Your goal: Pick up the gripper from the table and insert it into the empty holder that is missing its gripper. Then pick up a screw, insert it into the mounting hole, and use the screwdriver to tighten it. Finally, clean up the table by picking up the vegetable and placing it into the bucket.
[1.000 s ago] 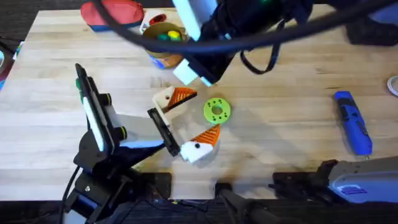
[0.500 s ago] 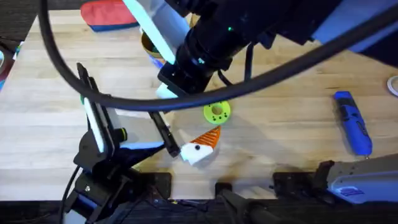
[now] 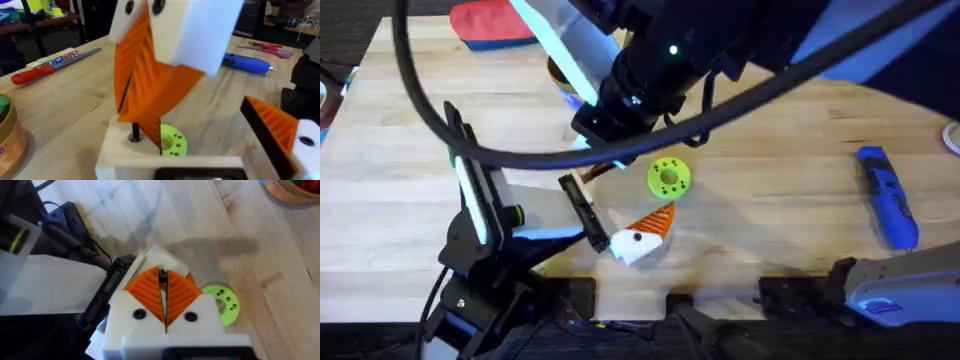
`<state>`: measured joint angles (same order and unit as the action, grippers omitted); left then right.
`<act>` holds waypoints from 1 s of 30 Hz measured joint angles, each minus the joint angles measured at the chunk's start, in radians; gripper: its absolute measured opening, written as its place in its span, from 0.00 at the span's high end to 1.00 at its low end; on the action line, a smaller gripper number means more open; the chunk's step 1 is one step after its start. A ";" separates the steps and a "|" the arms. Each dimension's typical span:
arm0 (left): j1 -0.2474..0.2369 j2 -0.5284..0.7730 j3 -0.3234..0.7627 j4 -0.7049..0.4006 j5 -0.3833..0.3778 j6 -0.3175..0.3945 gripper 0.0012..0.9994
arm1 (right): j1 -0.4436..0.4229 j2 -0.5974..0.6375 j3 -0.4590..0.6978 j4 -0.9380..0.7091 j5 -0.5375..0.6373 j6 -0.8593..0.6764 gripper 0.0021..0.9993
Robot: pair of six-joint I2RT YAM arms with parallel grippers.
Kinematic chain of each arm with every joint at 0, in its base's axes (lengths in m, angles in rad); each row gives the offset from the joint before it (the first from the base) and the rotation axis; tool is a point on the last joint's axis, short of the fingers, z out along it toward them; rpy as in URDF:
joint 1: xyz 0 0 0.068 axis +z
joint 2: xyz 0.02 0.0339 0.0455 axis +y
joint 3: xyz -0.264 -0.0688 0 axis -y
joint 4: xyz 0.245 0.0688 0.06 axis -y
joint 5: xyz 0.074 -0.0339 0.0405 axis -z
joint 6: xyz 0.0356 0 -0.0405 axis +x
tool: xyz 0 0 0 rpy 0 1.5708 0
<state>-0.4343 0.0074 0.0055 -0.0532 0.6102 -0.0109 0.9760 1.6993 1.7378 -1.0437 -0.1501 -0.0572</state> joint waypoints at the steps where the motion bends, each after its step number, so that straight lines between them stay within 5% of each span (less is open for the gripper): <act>1: 0.000 0.000 0.000 0.000 0.000 0.000 0.01 | 0.000 0.000 0.000 0.000 0.000 0.000 1.00; 27: 0.000 0.000 0.000 -0.001 -0.001 0.001 0.01 | 0.001 0.029 0.000 -0.003 0.003 -0.003 1.00; 30: 0.000 0.000 0.000 -0.001 -0.001 -0.001 0.01 | 0.001 0.031 0.000 -0.003 -0.004 -0.003 0.74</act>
<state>-0.4343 0.0074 0.0055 -0.0540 0.6090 -0.0116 0.9771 1.7298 1.7378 -1.0466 -0.1543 -0.0606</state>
